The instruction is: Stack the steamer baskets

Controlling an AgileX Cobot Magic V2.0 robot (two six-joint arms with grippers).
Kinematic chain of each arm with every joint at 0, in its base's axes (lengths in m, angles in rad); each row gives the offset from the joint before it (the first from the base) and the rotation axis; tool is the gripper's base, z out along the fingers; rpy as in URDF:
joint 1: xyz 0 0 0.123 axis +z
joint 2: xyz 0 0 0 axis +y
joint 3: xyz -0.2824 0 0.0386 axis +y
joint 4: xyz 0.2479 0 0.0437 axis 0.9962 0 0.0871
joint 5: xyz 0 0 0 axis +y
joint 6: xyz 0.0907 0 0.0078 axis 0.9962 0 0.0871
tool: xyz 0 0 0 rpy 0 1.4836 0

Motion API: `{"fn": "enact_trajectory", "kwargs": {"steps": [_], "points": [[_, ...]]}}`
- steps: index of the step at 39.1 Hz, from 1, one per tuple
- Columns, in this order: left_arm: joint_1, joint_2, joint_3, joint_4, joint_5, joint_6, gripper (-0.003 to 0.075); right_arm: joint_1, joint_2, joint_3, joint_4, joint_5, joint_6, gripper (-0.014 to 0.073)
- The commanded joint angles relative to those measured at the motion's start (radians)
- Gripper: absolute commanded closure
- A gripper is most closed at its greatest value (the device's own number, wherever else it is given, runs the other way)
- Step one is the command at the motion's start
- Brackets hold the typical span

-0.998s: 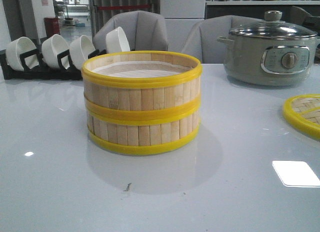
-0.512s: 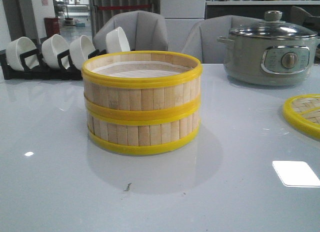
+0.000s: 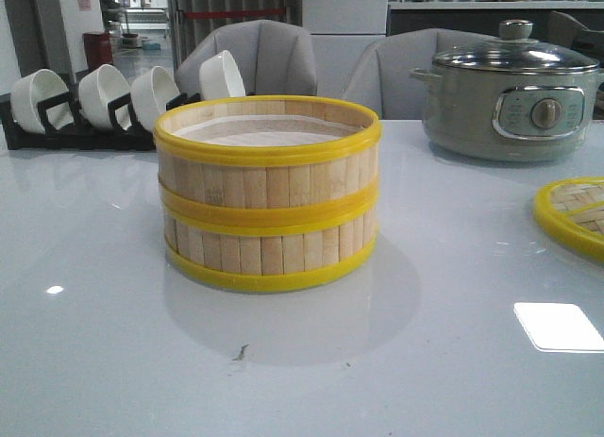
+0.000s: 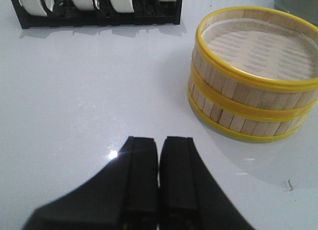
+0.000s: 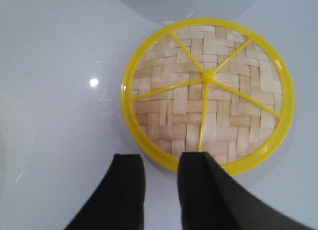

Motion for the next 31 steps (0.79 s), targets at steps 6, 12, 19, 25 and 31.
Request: {"fn": "enact_trajectory", "kwargs": {"steps": [6,12,19,25,31], "points": [[0.0,0.004,-0.029,-0.011,-0.089,-0.013,0.0635,-0.058,0.241,-0.256,-0.012,0.04,-0.008,0.0284],[0.0,0.004,-0.029,-0.011,-0.089,-0.013,0.0635,-0.093,0.384,-0.398,-0.012,0.106,-0.008,0.0284],[0.0,0.004,-0.029,-0.011,-0.089,-0.013,0.0635,-0.112,0.506,-0.519,-0.012,0.173,-0.008,0.0284],[0.0,0.004,-0.029,-0.011,-0.089,-0.013,0.0635,-0.112,0.565,-0.561,-0.011,0.179,-0.008,0.0284],[0.0,0.004,-0.029,-0.011,-0.089,-0.013,0.0635,-0.111,0.601,-0.566,-0.008,0.18,-0.008,0.0279]]}}
